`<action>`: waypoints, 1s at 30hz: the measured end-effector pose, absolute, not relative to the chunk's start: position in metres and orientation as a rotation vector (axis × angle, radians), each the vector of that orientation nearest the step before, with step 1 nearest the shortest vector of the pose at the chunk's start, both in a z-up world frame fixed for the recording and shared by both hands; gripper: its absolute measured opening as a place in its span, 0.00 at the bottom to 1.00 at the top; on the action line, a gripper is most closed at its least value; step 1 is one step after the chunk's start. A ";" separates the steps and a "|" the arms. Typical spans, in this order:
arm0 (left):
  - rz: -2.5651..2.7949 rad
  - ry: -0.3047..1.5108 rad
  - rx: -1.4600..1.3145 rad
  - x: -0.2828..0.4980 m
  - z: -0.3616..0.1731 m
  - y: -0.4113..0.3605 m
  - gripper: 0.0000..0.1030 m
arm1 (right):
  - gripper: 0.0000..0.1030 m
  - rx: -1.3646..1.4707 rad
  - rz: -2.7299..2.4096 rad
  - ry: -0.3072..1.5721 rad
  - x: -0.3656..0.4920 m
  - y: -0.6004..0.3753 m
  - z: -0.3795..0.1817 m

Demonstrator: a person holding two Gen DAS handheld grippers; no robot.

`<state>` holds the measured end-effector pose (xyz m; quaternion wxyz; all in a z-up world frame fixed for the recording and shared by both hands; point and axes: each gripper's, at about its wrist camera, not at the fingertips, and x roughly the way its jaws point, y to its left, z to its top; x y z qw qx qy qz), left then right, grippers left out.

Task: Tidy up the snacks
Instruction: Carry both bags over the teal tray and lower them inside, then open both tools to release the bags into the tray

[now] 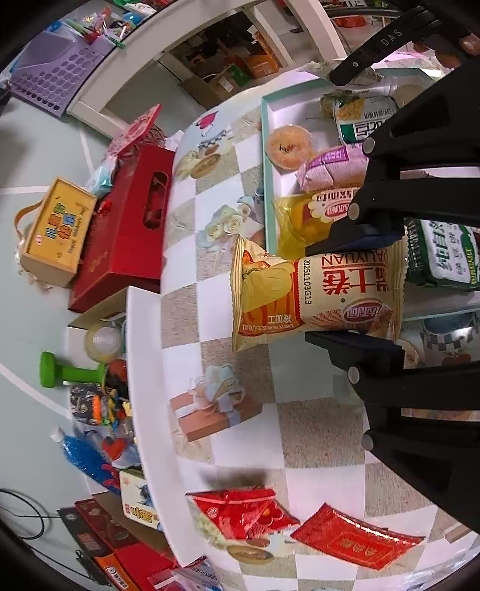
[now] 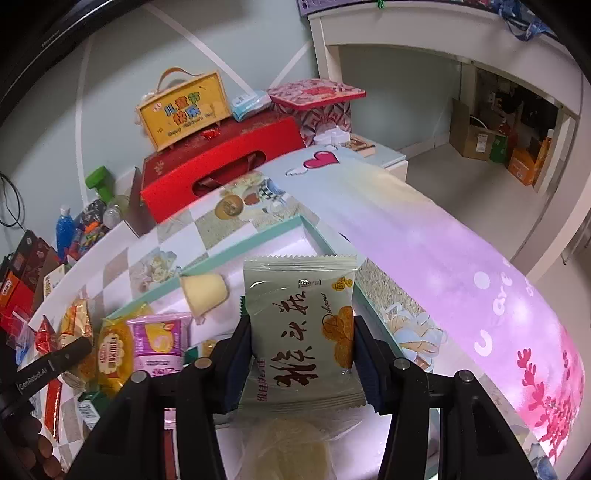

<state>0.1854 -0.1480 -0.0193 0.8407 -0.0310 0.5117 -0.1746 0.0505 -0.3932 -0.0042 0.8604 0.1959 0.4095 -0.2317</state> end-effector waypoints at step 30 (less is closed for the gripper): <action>-0.371 1.145 -0.007 0.175 -0.032 -0.170 0.50 | 0.63 0.378 -0.494 0.963 0.062 -0.387 -0.022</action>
